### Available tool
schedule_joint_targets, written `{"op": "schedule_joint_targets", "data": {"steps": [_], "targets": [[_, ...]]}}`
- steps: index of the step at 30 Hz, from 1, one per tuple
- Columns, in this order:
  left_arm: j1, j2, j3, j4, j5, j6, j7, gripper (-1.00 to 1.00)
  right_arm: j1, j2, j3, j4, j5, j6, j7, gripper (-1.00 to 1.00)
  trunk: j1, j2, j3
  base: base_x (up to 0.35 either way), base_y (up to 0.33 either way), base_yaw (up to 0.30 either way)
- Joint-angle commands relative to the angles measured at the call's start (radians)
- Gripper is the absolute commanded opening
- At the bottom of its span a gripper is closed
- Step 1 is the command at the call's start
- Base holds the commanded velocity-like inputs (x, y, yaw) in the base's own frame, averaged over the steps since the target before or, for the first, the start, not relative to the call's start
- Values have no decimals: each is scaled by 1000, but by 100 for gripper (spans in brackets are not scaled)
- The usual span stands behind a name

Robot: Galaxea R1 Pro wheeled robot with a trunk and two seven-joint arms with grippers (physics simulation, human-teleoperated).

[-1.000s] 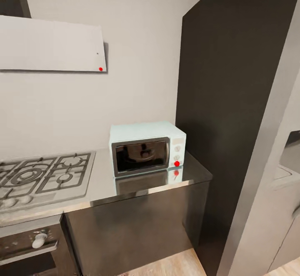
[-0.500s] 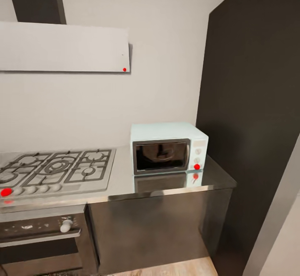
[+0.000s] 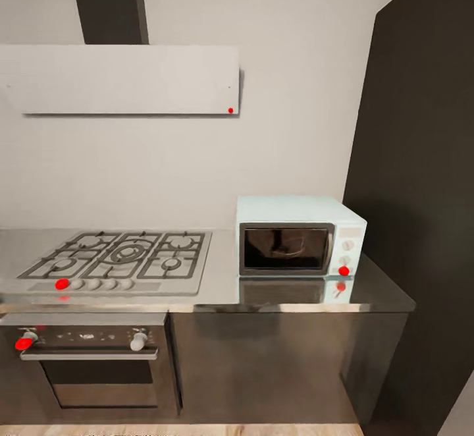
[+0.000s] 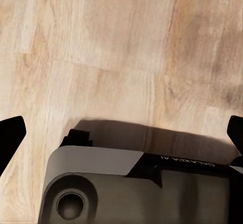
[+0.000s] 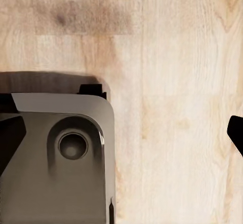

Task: In the kitchen, take the popcorn bag from the countertop, put it into the microwave, and heat it until the popcorn is cooked so the cooked popcorn ends up inside the bag.

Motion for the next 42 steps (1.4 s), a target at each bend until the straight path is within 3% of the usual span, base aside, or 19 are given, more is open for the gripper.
{"op": "schedule_joint_targets", "data": {"steps": [1,12,31,42], "targets": [[-1,0,-8,2,11,-4,-4,100,-1,0,-10,3,8,-5,2,100,0,-1,-1,0,0,60],[-1,-2,-7,2,11,-2,-2,100,-1,2,-21,3,-1,-4,2,100,0,-1,-1,0,-7,7],[-1,-1,-7,2,11,3,-1,100,-1,1,-15,3,3,-2,4,100,0,-1,-1,0,-196,0],[-1,0,-7,2,11,3,-1,100,-1,18,-15,3,12,-13,4,100,0,-1,-1,0,-1,0]]}}
